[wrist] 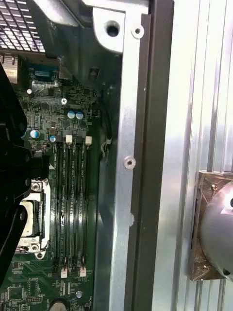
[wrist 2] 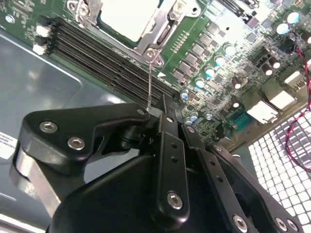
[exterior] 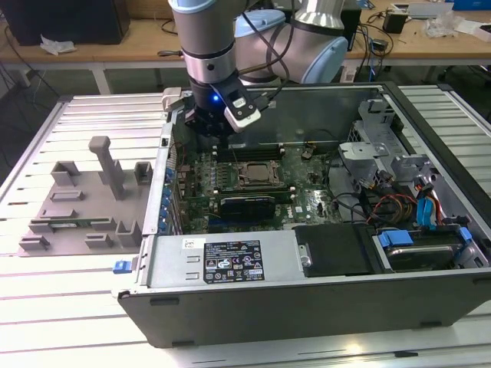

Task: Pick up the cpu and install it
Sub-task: 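Install the first cpu locking lever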

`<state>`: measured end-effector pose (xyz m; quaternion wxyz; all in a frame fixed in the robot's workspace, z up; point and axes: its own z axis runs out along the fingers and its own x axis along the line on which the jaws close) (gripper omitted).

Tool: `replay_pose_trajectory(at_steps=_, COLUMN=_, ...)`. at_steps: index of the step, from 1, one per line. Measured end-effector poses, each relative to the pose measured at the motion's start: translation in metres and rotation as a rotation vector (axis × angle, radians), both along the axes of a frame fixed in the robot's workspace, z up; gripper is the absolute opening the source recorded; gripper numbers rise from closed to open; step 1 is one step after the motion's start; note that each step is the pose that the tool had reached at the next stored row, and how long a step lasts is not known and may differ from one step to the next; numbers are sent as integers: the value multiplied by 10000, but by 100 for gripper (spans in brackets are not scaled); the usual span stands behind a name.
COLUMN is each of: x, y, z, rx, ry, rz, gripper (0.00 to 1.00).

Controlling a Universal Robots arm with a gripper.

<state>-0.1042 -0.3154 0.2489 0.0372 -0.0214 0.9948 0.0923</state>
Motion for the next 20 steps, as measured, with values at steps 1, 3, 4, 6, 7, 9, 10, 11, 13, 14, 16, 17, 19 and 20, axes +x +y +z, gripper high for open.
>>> replay_pose_trajectory(at_steps=1, x=24, y=0, z=0, rx=0, ry=9, rz=0, gripper=11)
replay_pose_trajectory(at_steps=3, x=77, y=-2, z=0, rx=-1, ry=32, rz=-2, gripper=11)
replay_pose_trajectory(at_steps=4, x=113, y=-3, z=0, rx=-1, ry=46, rz=-2, gripper=11)
replay_pose_trajectory(at_steps=6, x=171, y=-5, z=0, rx=-1, ry=65, rz=-4, gripper=11)
replay_pose_trajectory(at_steps=7, x=196, y=-5, z=0, rx=-1, ry=71, rz=-6, gripper=11)
replay_pose_trajectory(at_steps=9, x=262, y=-7, z=0, rx=-7, ry=87, rz=-10, gripper=11)
replay_pose_trajectory(at_steps=10, x=277, y=-7, z=0, rx=-12, ry=90, rz=-13, gripper=11)
replay_pose_trajectory(at_steps=11, x=284, y=-7, z=0, rx=-18, ry=90, rz=-16, gripper=11)
replay_pose_trajectory(at_steps=13, x=284, y=-7, z=0, rx=-19, ry=91, rz=-18, gripper=11)
replay_pose_trajectory(at_steps=14, x=284, y=-7, z=0, rx=-19, ry=90, rz=-17, gripper=11)
replay_pose_trajectory(at_steps=16, x=284, y=-7, z=0, rx=-19, ry=90, rz=-17, gripper=11)
replay_pose_trajectory(at_steps=17, x=284, y=-7, z=0, rx=-19, ry=90, rz=-17, gripper=11)
replay_pose_trajectory(at_steps=19, x=286, y=-6, z=-5, rx=-32, ry=85, rz=-18, gripper=11)
replay_pose_trajectory(at_steps=20, x=285, y=-6, z=-11, rx=-65, ry=75, rz=-22, gripper=11)
